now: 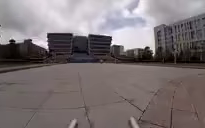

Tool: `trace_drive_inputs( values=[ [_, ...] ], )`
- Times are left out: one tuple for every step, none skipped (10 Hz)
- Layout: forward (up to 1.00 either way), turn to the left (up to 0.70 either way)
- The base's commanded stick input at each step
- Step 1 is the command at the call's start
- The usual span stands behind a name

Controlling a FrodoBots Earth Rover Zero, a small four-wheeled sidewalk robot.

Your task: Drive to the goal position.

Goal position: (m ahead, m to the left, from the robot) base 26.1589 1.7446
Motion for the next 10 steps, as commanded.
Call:
trace_drive_inputs(
  values=[
    [1.00,0.00],
    [1.00,0.00],
    [1.00,0.00],
    [1.00,-0.28],
    [1.00,-0.39],
    [1.00,-0.34],
    [1.00,-0.25],
    [1.00,0.00],
    [1.00,0.00],
    [1.00,0.00]
  ],
)
